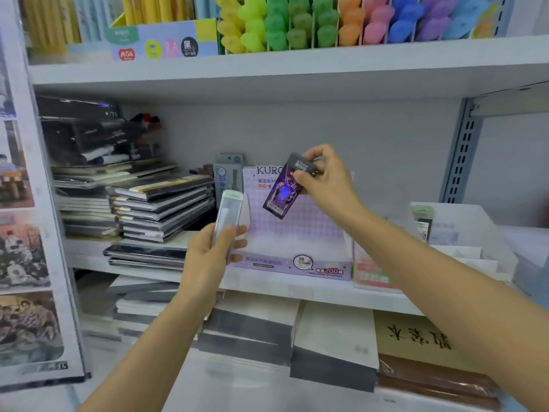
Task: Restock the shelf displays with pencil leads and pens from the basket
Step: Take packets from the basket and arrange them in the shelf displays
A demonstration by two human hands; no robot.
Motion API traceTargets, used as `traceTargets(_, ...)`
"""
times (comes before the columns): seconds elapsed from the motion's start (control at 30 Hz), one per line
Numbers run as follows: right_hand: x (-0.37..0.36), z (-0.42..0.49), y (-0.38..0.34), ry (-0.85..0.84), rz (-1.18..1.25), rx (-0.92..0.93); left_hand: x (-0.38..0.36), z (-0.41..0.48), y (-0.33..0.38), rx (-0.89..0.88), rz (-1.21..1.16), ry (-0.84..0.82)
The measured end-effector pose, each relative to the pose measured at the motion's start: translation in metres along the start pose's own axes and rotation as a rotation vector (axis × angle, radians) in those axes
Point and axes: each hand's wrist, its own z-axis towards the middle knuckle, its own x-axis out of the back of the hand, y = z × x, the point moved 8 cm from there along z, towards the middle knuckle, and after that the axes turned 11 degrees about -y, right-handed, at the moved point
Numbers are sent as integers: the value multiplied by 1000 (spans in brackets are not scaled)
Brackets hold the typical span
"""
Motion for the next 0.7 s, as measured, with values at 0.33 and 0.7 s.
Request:
traceTargets(0.33, -58, 16, 27, -173, -282, 22, 3, 6, -15, 39, 74, -82)
traceTargets(0.7, -79, 37, 26, -239, -515, 58, 8, 12, -23, 102, 153, -120)
